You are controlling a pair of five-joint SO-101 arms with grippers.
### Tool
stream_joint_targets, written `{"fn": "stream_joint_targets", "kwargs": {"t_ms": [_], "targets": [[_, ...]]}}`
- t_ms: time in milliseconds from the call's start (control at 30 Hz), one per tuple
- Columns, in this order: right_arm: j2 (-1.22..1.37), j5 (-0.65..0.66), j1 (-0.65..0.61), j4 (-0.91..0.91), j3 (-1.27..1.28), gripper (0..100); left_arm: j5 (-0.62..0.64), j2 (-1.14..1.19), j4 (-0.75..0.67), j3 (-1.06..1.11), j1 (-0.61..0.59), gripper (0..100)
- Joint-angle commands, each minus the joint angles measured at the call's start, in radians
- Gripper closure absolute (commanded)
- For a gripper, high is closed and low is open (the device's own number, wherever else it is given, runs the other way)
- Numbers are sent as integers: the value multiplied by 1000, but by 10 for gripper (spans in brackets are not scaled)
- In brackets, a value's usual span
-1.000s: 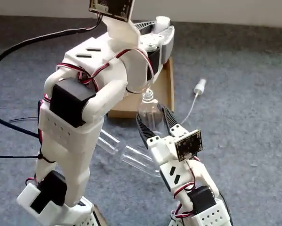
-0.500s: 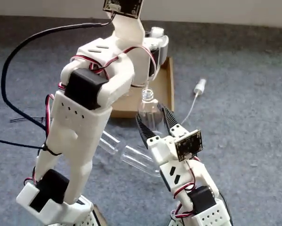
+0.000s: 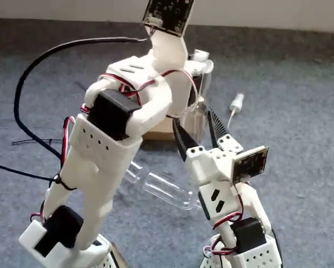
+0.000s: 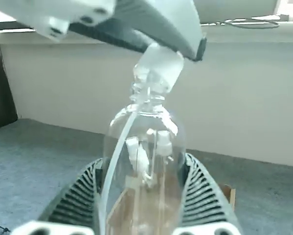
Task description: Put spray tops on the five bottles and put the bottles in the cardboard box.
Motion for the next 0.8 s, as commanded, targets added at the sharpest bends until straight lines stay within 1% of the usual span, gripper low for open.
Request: {"fn": "stream_joint_targets", "kwargs": {"t_ms": [0,100,267,367,433,533,633,767], "targets": [[-33,-57,74,-42,-107,995,9,-35,91,12,2,992],[-81,-57,74,-42,-107,995,6,-35,114,12,8,992],[-104,-54,76,-36,-84,995,-78,-36,123,7,33,985],[-108,-52,76,-36,-54,995,-103,-36,123,5,31,914],[-110,-52,76,-36,-39,995,-140,-39,123,4,28,855],[-110,-52,76,-36,-30,995,-203,-74,115,5,27,800],[-110,-52,76,-36,-30,995,-242,-140,107,4,27,794],[-110,-52,73,-36,-28,995,-267,-213,18,5,27,800]]}}
